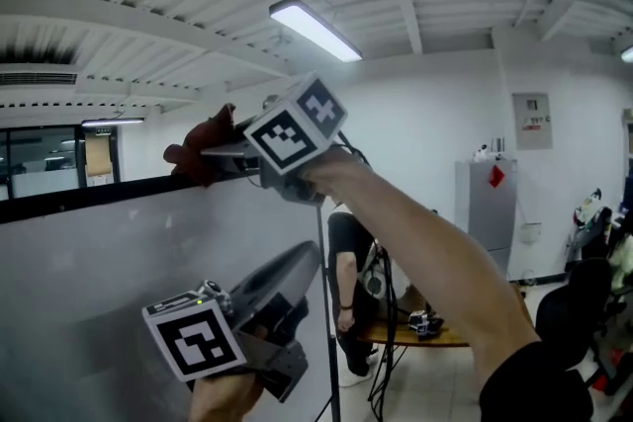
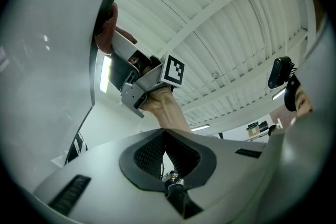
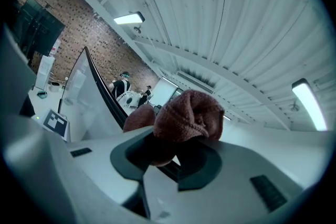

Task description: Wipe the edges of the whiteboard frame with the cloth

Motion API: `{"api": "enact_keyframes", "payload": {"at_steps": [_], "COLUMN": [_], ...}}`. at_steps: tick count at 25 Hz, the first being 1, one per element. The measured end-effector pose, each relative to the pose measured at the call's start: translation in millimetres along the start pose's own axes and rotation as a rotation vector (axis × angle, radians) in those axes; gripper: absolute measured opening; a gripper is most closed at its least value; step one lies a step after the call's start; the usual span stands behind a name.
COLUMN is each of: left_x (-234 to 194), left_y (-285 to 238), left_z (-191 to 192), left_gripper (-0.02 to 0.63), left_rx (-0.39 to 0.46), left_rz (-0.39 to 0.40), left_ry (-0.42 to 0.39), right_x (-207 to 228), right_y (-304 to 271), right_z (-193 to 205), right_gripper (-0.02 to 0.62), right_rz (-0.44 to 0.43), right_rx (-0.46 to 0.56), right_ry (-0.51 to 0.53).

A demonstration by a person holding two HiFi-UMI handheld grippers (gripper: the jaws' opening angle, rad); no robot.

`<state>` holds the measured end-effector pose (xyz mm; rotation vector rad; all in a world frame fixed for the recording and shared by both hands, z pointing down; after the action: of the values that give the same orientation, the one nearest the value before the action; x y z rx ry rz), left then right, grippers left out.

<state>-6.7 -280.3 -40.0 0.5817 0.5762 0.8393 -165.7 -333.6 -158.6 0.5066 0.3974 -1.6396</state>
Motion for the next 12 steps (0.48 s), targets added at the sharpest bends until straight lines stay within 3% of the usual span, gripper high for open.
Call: {"api": "enact_keyframes", "payload": {"at_steps": [6, 12], "left_x": [-10, -24], "left_y": [-14, -15], "left_z": [6, 16], "left_gripper": [-0.012, -0.012], "left_rx": [-0.017, -0.027], "left_rz": [0.074, 0.099], "left_ry": [0.024, 0.050], "right_x": [20, 37], "right_y": [9, 21], "right_z": [12, 34], "right_gripper": [0.117, 0.117], "right_rz": [0.038, 0.083], "right_rx": [-0.041, -0.035], "right_ry": [0.013, -0.009]}}
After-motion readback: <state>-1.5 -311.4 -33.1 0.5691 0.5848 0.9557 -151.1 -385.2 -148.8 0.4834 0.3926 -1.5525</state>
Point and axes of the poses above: the fingertips, and each gripper's own axes: y backward along the fingers, x to its right, z out of its underside, the point moved 1 cm from there along y, backward along the fingers, and after that the axes turned 14 degrees about x, right-handed, at the moved point
